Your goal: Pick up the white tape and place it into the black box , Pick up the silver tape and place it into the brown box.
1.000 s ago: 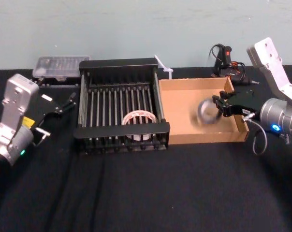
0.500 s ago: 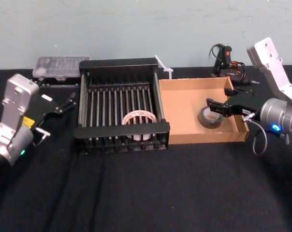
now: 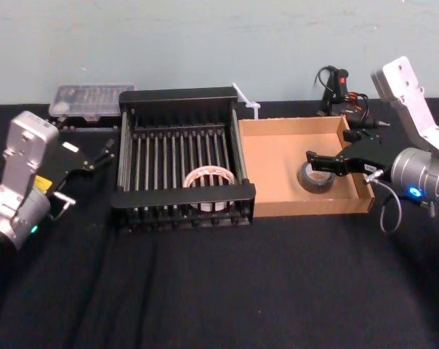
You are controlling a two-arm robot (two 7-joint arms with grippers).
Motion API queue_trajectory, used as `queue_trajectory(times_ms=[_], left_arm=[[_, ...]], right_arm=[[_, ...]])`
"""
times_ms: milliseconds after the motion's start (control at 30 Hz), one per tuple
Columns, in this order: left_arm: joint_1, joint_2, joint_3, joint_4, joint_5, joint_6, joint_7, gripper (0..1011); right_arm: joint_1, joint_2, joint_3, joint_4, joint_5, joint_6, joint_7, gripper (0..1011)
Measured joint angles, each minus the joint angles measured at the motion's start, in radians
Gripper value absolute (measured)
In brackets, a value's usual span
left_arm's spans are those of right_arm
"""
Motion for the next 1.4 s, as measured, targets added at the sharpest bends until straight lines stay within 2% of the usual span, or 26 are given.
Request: queue_trajectory(times_ms=[333, 467, 567, 667, 700, 800, 900, 1067, 1400], left_arm=[[0.000, 0.000, 0.000, 0.000, 0.000, 0.000, 0.000, 1001], [0.000, 0.000, 0.000, 0.000, 0.000, 0.000, 0.000, 1001], [0.000, 0.000, 0.000, 0.000, 0.000, 0.000, 0.000, 1001], [0.000, 0.000, 0.000, 0.000, 0.000, 0.000, 0.000, 1001], [0.000, 0.000, 0.000, 0.000, 0.000, 0.000, 0.000, 1001], [0.000, 0.000, 0.000, 0.000, 0.000, 0.000, 0.000, 1002], [0.000, 0.000, 0.000, 0.000, 0.000, 0.000, 0.000, 1001], [0.000, 0.000, 0.000, 0.000, 0.000, 0.000, 0.000, 1001], [0.000, 0.000, 0.000, 0.000, 0.000, 0.000, 0.000, 1001]], right_arm=[[-0.002, -0.001, 0.002, -0.001, 0.000, 0.000, -0.001, 1002], [-0.025, -0.009, 0.020, -0.022, -0.019, -0.024, -0.029, 1002], [-0.055, -0.021, 0.033, -0.043, -0.051, -0.076, -0.078, 1002], [-0.093, -0.037, 0.043, -0.062, -0.098, -0.149, -0.143, 1002], [-0.112, -0.045, 0.048, -0.070, -0.123, -0.191, -0.179, 1002], [-0.138, -0.056, 0.053, -0.078, -0.160, -0.242, -0.227, 1002], [-0.178, -0.070, 0.058, -0.084, -0.219, -0.310, -0.294, 1002], [-0.217, -0.085, 0.063, -0.075, -0.274, -0.372, -0.355, 1002], [-0.251, -0.111, 0.072, -0.047, -0.346, -0.420, -0.408, 1002]])
